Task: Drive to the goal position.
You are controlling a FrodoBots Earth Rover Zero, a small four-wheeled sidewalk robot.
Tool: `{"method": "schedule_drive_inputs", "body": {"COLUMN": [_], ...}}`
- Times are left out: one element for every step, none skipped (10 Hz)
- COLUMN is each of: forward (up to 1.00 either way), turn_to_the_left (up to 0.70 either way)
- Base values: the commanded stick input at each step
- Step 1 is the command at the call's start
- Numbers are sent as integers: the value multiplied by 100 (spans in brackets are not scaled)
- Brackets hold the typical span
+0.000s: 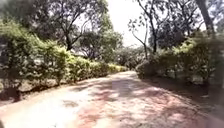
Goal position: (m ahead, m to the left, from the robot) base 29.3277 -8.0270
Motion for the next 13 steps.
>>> {"method": "schedule_drive_inputs", "body": {"forward": [50,50,50,50,50,50,50,50,50,50,50,50,50], "turn_to_the_left": [0,0,0,0,0,0,0,0,0,-21,-43,-50,-50]}}
